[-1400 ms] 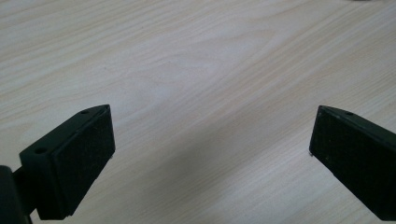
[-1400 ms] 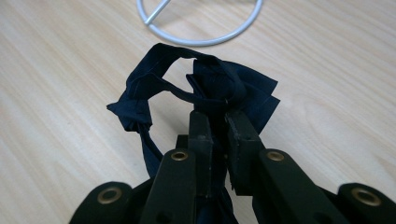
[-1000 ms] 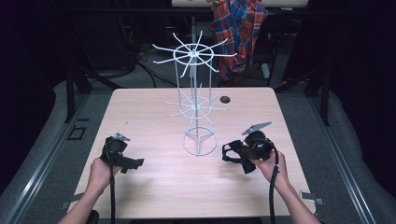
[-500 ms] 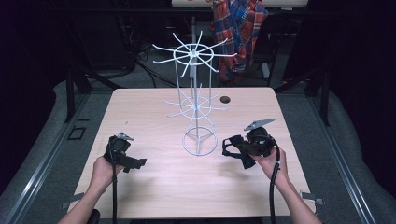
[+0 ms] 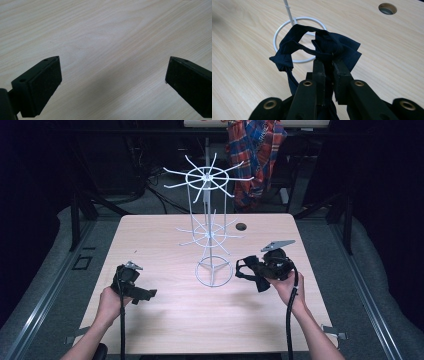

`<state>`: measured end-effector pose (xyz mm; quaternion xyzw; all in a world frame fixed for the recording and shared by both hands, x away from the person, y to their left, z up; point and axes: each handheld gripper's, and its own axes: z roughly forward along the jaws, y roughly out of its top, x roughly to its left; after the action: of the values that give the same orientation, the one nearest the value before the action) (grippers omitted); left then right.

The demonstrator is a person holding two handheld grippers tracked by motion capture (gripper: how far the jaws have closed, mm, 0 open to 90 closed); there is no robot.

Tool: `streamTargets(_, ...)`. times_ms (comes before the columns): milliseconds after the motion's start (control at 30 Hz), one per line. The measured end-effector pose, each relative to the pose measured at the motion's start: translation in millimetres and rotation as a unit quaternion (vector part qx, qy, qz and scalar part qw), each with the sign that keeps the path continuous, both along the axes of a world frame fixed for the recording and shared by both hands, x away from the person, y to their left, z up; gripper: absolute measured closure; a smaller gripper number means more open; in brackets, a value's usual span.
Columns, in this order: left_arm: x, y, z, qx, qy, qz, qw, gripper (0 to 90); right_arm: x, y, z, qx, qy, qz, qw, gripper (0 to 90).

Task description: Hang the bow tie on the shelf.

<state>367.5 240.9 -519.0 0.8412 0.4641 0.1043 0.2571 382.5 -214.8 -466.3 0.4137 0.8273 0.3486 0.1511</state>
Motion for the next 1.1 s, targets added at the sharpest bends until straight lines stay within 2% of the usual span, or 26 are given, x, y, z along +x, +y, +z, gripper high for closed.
streamTargets(300, 0.5, -0.5, -0.5, 0.0, 0.002, -0.001, 1.0, 0.8, 1.7, -5.6, 14.5, 0.032, -0.022, -0.01, 0.9992, 81.7)
streamTargets(367, 0.4, -1.0, -0.6, 0.0, 0.002, -0.002, 1.0, 0.8, 2.9, -7.5, 18.5, 0.042, -0.036, -0.014, 0.9984, 81.7)
streamTargets(500, 0.6, -1.5, -1.0, -0.002, 0.003, -0.001, 1.0, 0.8, 2.1, -7.8, 21.4, 0.046, -0.045, -0.013, 0.9978, 81.7)
streamTargets(567, 0.6, -1.4, -1.0, -0.002, 0.003, -0.001, 1.0, 0.8, 2.0, -8.7, 22.3, 0.045, -0.047, -0.011, 0.9978, 81.7)
streamTargets(700, 0.7, -1.4, -0.7, -0.001, 0.002, -0.001, 1.0, 0.8, 0.3, -13.8, 28.3, 0.062, -0.054, -0.016, 0.9965, 81.7)
streamTargets(767, 0.9, -1.6, -0.9, -0.002, 0.003, -0.001, 1.0, 0.8, 0.1, -15.0, 29.7, 0.062, -0.054, -0.015, 0.9965, 81.7)
streamTargets(833, 1.4, -1.8, -1.1, 0.0, 0.005, -0.004, 1.0, 0.8, -1.7, -18.9, 33.9, 0.077, -0.059, -0.019, 0.9951, 81.7)
streamTargets(1100, 0.4, -2.4, -0.8, 0.001, 0.006, -0.008, 1.0, 0.9, -4.7, -22.6, 41.3, 0.088, -0.072, -0.018, 0.9934, 81.7)
